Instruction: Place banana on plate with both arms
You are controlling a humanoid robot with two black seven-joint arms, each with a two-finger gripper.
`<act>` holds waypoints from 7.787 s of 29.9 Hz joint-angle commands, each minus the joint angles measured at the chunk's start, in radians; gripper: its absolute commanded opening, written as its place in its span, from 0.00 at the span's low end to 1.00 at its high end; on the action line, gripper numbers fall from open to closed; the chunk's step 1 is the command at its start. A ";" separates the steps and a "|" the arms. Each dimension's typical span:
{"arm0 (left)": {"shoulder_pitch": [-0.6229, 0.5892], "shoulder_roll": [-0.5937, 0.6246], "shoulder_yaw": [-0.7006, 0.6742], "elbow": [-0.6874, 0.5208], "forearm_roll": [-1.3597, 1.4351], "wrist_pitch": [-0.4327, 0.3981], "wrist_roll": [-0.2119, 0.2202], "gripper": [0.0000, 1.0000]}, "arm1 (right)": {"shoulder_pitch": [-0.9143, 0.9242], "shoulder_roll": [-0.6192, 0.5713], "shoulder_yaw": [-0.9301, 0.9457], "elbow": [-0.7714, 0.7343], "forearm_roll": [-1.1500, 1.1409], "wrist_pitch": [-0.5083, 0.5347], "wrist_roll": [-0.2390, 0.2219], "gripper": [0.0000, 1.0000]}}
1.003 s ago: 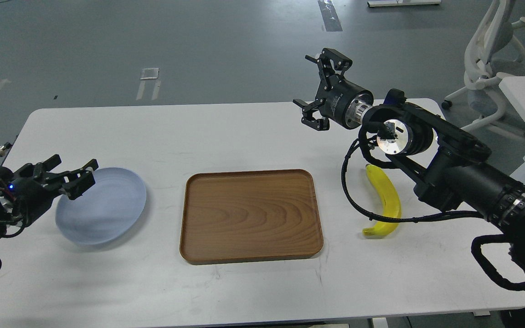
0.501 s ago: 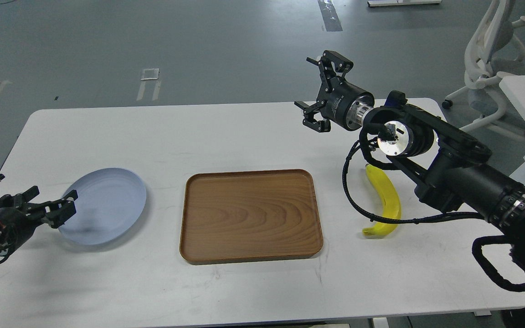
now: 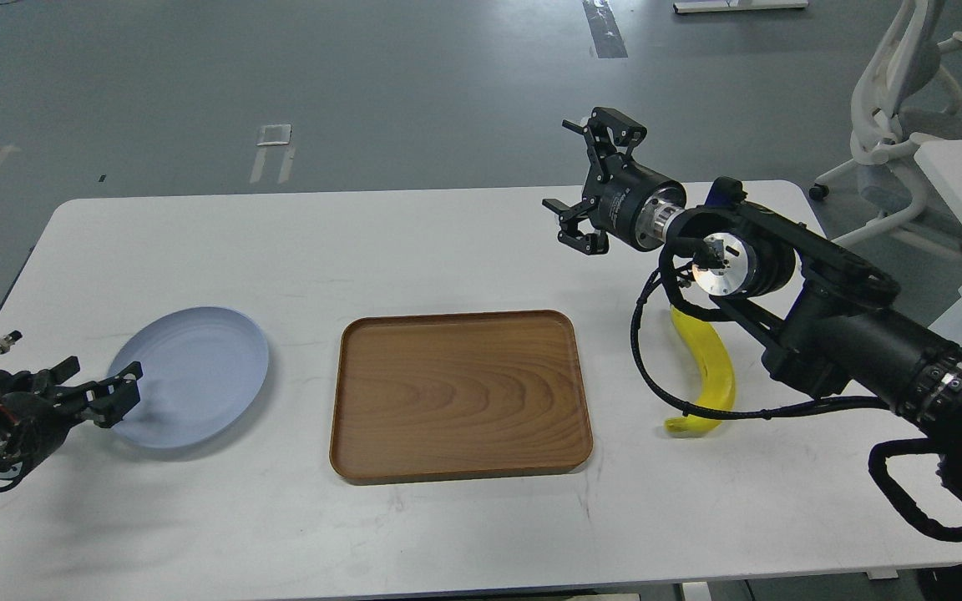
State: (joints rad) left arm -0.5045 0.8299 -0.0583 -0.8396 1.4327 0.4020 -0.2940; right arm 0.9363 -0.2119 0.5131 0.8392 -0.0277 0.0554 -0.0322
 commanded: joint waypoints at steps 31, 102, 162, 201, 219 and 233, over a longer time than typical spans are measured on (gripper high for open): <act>0.015 0.000 -0.003 0.027 -0.087 -0.029 -0.001 0.00 | -0.002 0.000 -0.005 -0.002 -0.041 -0.005 0.000 1.00; -0.338 -0.400 0.268 -0.114 -0.183 -0.131 -0.097 0.69 | 0.009 -0.066 0.002 -0.002 -0.041 -0.011 0.000 1.00; -0.371 -0.282 -0.397 -0.095 -1.224 -0.410 -0.111 0.98 | 0.007 -0.492 -0.677 0.337 -1.256 -0.005 0.047 0.08; -0.361 -0.199 -0.399 -0.108 -1.233 -0.376 -0.111 0.98 | 0.342 0.052 -0.878 0.077 -1.646 -0.052 0.494 0.19; -0.362 -0.206 -0.426 -0.108 -1.301 -0.499 0.013 0.98 | 0.303 -0.021 -0.604 0.067 -1.162 -0.049 0.443 1.00; -0.325 -0.296 -0.443 -0.108 -1.330 -0.540 0.064 0.98 | 0.056 -0.175 -0.102 0.054 0.014 -0.052 0.218 1.00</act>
State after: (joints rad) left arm -0.8461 0.5452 -0.5067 -0.9465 0.0995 -0.1364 -0.2311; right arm 1.0572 -0.3828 0.3041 0.8937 -0.1123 0.0004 0.2246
